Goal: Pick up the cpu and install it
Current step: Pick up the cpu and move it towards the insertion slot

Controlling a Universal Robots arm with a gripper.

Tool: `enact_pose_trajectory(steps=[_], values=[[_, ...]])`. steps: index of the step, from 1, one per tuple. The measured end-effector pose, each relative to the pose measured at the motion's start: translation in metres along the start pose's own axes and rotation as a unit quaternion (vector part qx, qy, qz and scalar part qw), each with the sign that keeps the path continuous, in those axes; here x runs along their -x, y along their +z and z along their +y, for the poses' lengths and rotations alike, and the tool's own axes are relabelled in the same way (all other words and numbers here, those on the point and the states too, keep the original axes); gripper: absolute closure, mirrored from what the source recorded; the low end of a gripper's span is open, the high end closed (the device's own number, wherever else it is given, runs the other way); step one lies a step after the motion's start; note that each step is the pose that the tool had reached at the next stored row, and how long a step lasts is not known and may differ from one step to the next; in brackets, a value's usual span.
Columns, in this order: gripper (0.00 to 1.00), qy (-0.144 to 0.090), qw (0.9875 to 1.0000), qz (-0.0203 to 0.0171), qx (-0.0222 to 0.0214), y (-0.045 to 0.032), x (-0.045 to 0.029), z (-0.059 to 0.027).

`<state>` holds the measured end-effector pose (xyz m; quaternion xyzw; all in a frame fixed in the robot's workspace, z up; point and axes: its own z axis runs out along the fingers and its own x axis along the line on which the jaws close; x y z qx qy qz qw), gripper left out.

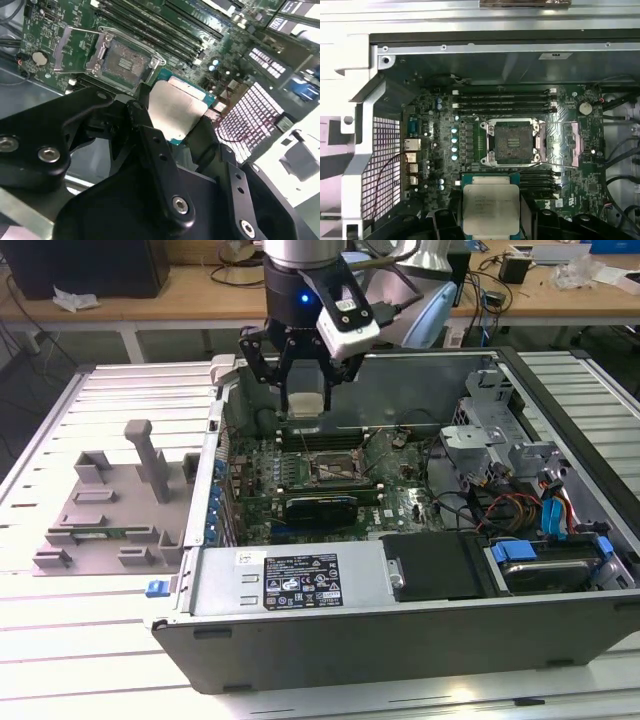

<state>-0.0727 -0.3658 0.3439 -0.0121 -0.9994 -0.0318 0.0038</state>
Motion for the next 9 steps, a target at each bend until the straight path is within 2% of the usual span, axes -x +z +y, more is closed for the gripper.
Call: enact_pose_trajectory(steps=[1,3,5,7,9], values=[[0.45,0.000,1.0000,0.0011,-0.0001,0.0101,0.0067,0.0065],[0.45,0.000,1.0000,0.0037,-0.0001,0.0249,0.0181,0.0170],[0.45,0.000,1.0000,0.0064,-0.0002,0.0340,0.0260,0.0208],[0.45,0.001,1.0000,0.0072,-0.0002,0.0381,0.0286,0.0221],[0.45,0.001,1.0000,0.0089,-0.0003,0.0476,0.0337,0.0245]])
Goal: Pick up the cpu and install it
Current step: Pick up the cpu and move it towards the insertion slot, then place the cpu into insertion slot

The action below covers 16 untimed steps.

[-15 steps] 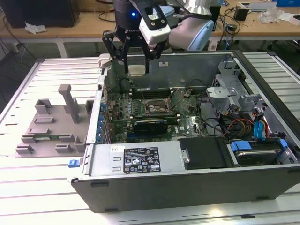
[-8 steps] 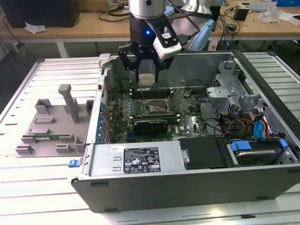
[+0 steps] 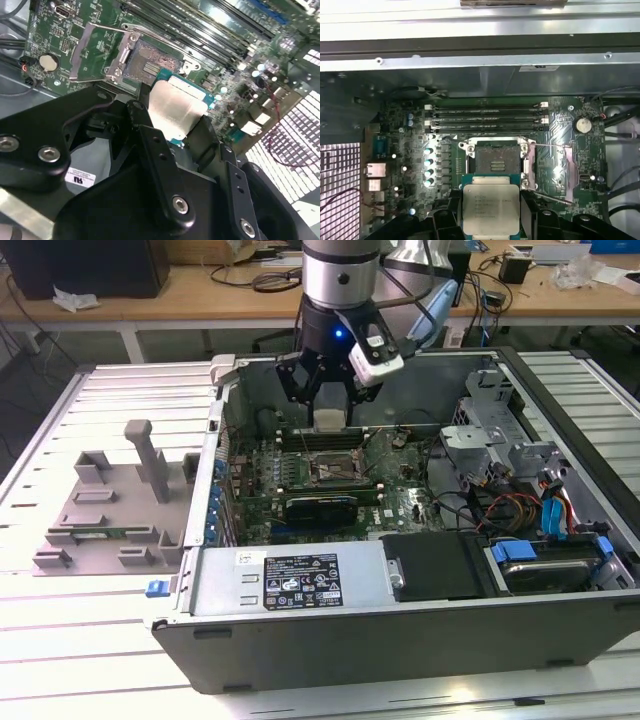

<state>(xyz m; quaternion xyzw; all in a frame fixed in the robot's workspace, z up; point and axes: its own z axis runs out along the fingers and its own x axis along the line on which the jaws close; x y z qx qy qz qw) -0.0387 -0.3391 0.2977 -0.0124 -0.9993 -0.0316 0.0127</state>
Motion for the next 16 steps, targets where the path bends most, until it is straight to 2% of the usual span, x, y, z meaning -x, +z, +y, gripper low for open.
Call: enact_pose_trajectory(steps=[5,16], values=[[0.45,0.000,1.0000,0.0021,0.0000,0.0154,0.0060,0.0006],[0.45,0.000,1.0000,0.0022,0.0000,0.0158,0.0067,0.0006]])
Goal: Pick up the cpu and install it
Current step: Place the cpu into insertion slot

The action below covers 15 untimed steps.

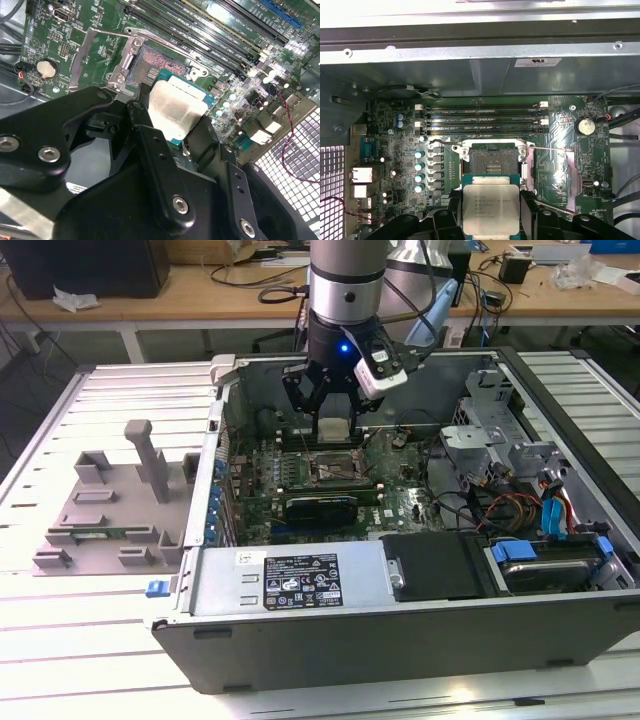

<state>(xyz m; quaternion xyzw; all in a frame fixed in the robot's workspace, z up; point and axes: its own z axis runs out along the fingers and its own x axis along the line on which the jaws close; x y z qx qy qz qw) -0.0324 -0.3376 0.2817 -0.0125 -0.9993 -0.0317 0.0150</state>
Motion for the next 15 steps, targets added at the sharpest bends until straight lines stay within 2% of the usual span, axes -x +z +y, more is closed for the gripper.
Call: enact_pose_trajectory(steps=[5,6,7,10,11,13,15], values=[[0.45,0.001,1.0000,-0.0001,0.0000,0.0000,0.0001,0.0000],[0.45,0.013,0.9999,-0.0009,0.0005,0.0001,0.0002,0.0001],[0.45,0.047,0.9989,-0.0030,0.0015,0.0001,0.0001,0.0000],[0.45,0.082,0.9967,-0.0051,0.0025,0.0001,0.0001,0.0000],[0.45,0.095,0.9955,-0.0060,0.0029,0.0002,0.0001,0.0000],[0.45,0.131,0.9913,-0.0083,0.0040,0.0002,0.0001,0.0000],[0.45,0.147,0.9891,-0.0093,0.0045,0.0003,0.0001,0.0000]])
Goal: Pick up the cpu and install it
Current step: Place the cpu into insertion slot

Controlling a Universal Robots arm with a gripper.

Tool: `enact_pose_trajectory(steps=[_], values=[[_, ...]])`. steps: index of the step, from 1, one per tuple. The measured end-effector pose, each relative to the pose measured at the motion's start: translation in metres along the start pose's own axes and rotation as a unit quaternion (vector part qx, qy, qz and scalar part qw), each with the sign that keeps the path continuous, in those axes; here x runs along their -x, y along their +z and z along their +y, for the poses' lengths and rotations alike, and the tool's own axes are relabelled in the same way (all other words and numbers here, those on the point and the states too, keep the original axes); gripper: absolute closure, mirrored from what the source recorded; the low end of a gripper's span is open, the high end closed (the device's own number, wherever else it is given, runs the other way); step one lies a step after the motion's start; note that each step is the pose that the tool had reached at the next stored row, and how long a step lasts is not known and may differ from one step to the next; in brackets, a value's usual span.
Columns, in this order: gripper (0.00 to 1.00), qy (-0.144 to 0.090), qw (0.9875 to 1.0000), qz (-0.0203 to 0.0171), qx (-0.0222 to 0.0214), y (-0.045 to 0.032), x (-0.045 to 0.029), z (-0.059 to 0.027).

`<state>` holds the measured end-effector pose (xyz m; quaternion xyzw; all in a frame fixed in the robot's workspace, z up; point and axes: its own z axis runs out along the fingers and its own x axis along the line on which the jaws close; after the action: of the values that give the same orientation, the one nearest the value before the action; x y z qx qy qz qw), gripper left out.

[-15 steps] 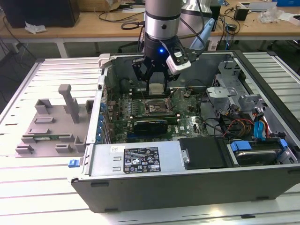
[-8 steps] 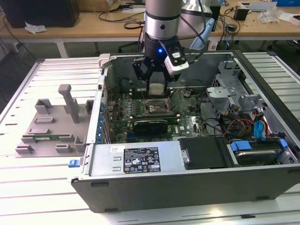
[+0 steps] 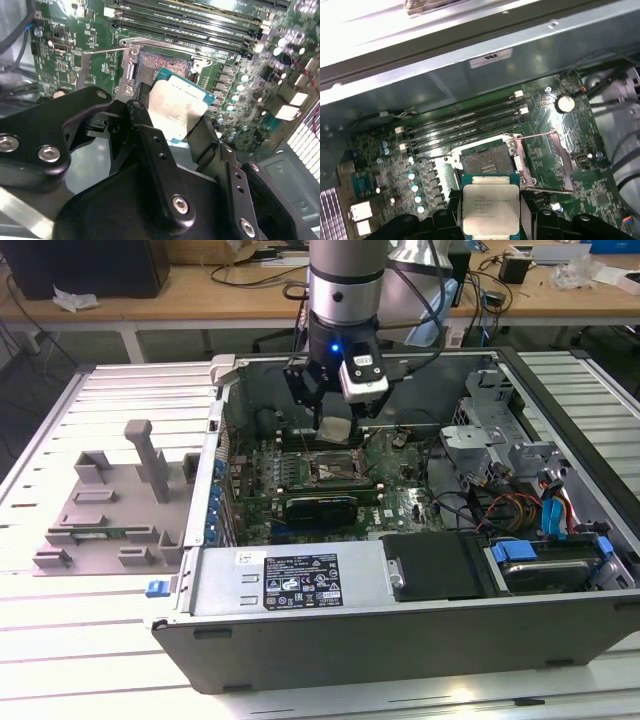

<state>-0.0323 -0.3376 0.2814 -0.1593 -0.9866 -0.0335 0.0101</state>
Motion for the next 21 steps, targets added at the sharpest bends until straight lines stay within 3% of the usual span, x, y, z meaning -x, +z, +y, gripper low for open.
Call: enact_pose_trajectory(steps=[2,3,7,10,12,13,14,17,19,20,21], values=[[0.45,0.023,0.9997,-0.0014,0.0007,0.0001,0.0000,0.0000],[0.45,0.044,0.9990,-0.0027,0.0013,0.0003,0.0000,0.0000],[0.45,0.078,0.9969,-0.0049,0.0024,0.0006,0.0000,0.0000],[0.45,0.112,0.9937,-0.0070,0.0034,0.0008,0.0000,-0.0001],[0.45,0.157,0.9876,-0.0099,0.0047,0.0011,0.0000,-0.0001],[0.45,0.180,0.9837,-0.0113,0.0055,0.0013,0.0000,-0.0001],[0.45,0.192,0.9813,-0.0121,0.0059,0.0014,0.0000,-0.0001],[0.45,0.217,0.9761,-0.0137,0.0067,0.0017,0.0000,-0.0001],[0.45,0.236,0.9715,-0.0149,0.0073,0.0018,0.0000,-0.0001],[0.45,0.264,0.9645,-0.0166,0.0081,0.0021,0.0001,-0.0001],[0.45,0.291,0.9565,-0.0183,0.0090,0.0023,0.0001,-0.0002]])
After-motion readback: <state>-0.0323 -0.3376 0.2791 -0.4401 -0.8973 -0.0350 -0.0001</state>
